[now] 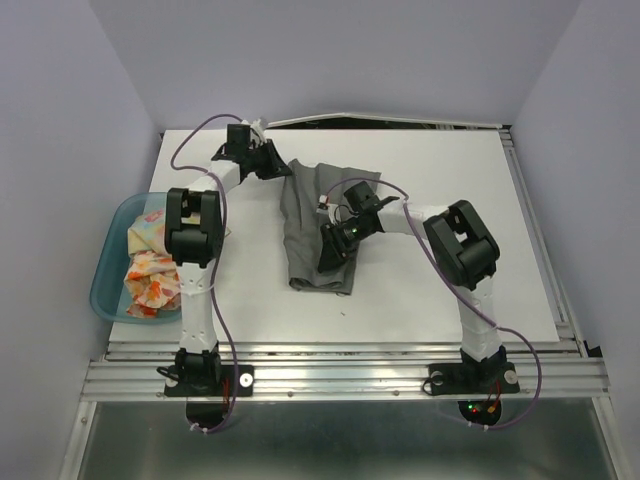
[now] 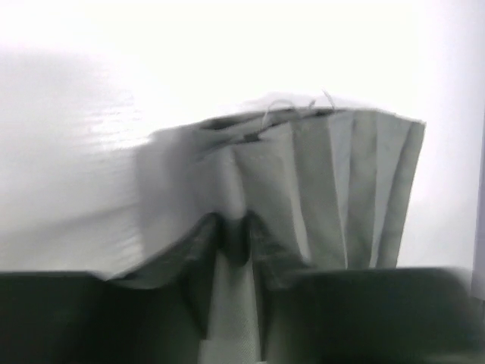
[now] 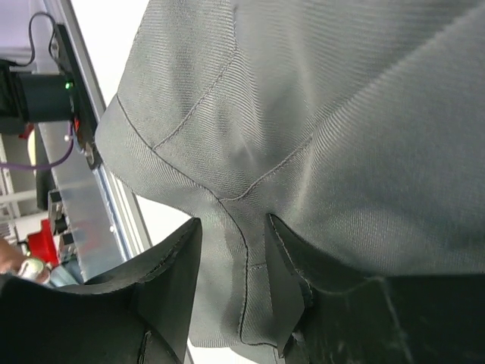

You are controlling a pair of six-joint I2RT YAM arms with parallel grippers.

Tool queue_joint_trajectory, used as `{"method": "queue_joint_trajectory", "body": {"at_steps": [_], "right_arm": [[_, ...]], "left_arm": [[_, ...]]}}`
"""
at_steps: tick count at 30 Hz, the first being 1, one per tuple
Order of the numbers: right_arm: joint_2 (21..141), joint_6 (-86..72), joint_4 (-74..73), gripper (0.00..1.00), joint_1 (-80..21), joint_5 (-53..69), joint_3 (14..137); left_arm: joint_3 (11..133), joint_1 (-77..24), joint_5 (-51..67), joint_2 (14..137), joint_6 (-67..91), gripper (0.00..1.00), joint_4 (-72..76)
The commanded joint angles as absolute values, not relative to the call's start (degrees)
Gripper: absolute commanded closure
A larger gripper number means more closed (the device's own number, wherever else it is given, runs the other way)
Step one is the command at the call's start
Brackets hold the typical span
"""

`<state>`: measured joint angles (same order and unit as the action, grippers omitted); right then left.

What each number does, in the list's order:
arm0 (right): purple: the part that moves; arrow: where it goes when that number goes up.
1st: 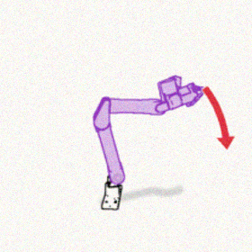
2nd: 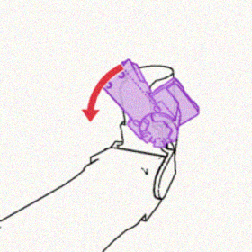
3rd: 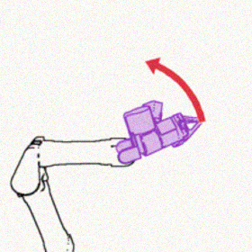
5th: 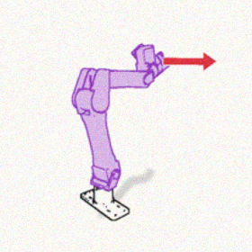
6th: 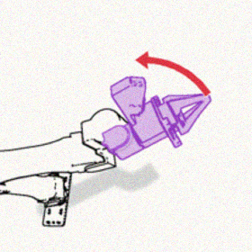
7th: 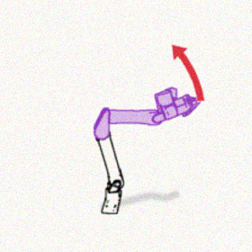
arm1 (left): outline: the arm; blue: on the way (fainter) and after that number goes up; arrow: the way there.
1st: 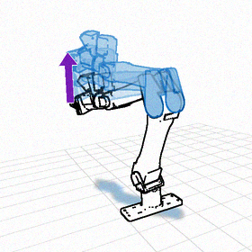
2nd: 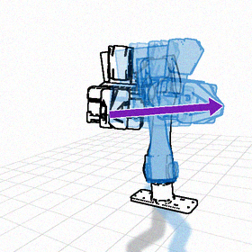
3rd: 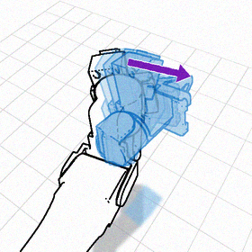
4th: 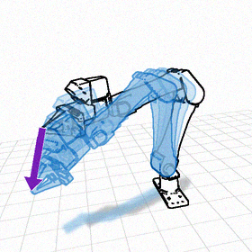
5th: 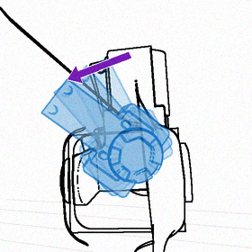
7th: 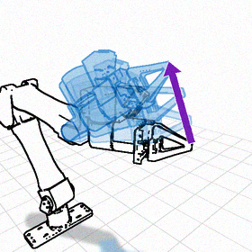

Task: Fold and stack the skirts
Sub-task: Fold the skirt

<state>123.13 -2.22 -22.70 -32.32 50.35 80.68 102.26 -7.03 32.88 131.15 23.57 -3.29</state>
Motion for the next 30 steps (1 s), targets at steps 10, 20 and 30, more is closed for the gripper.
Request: {"method": "queue_joint_trajectory", "body": {"at_steps": [10,20,30], "right_arm": [[129.2,7.2,-37.88,0.55,-31.73,43.94,78.14],[127.8,7.48,-39.64,0.43,-31.73,45.52,81.03],[115.76,-2.17,-37.71,0.17,-29.8,54.05,91.05]], "left_arm": [[109.78,-6.94,37.01,128.07,7.77,1.0,7.46],[109.71,-6.94,27.86,125.7,-4.39,0.43,2.28],[89.23,-6.86,31.9,97.5,-25.29,0.29,-5.34]]}}
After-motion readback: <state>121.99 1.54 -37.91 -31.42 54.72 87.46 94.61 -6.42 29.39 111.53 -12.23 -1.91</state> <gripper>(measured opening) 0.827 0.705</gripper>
